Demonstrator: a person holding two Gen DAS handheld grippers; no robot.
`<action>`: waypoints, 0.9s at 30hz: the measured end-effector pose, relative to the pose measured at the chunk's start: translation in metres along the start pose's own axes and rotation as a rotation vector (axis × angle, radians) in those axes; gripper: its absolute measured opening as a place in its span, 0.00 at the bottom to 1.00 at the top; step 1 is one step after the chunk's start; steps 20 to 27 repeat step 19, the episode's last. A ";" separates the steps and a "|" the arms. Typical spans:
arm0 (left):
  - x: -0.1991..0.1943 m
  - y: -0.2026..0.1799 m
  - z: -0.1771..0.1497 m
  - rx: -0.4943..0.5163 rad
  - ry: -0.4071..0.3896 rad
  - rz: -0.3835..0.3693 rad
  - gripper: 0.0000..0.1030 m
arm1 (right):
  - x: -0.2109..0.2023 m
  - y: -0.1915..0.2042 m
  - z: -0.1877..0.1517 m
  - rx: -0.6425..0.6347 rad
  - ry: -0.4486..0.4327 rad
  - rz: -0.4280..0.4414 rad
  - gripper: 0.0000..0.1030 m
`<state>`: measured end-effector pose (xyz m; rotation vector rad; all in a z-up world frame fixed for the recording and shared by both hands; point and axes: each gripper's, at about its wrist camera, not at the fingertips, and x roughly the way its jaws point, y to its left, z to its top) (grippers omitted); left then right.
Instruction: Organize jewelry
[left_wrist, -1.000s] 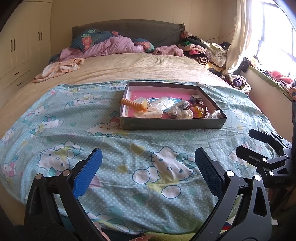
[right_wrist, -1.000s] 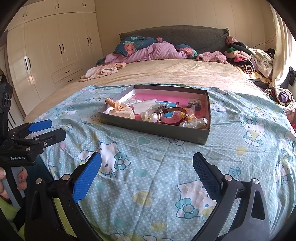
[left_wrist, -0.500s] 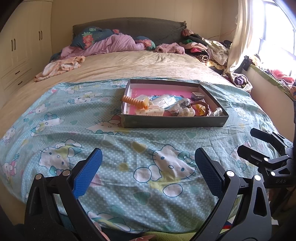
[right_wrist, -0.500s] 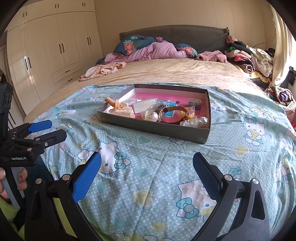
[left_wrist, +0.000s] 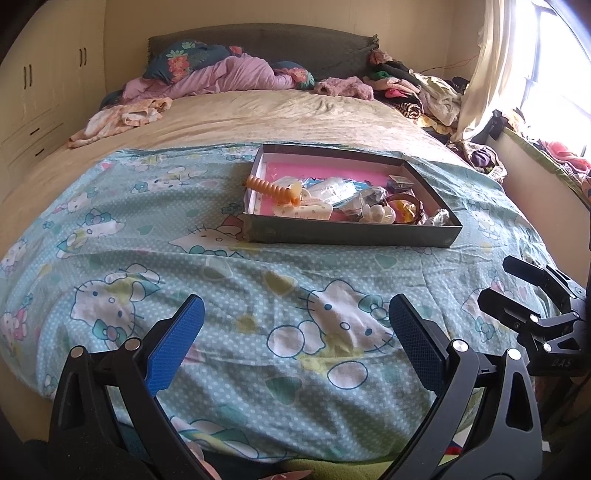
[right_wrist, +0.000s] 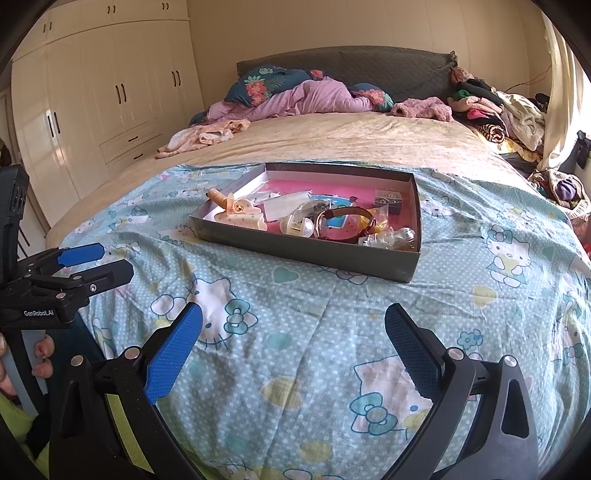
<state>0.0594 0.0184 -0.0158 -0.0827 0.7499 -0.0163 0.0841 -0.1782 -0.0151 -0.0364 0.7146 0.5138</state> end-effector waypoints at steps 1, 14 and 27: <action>0.001 0.000 0.000 -0.001 0.001 0.011 0.91 | 0.001 -0.001 0.000 0.000 0.001 -0.002 0.96; 0.035 0.061 0.019 -0.149 0.064 0.205 0.91 | 0.017 -0.067 0.008 0.115 0.010 -0.077 0.96; 0.073 0.148 0.054 -0.209 0.073 0.430 0.91 | 0.038 -0.175 0.026 0.256 0.042 -0.265 0.96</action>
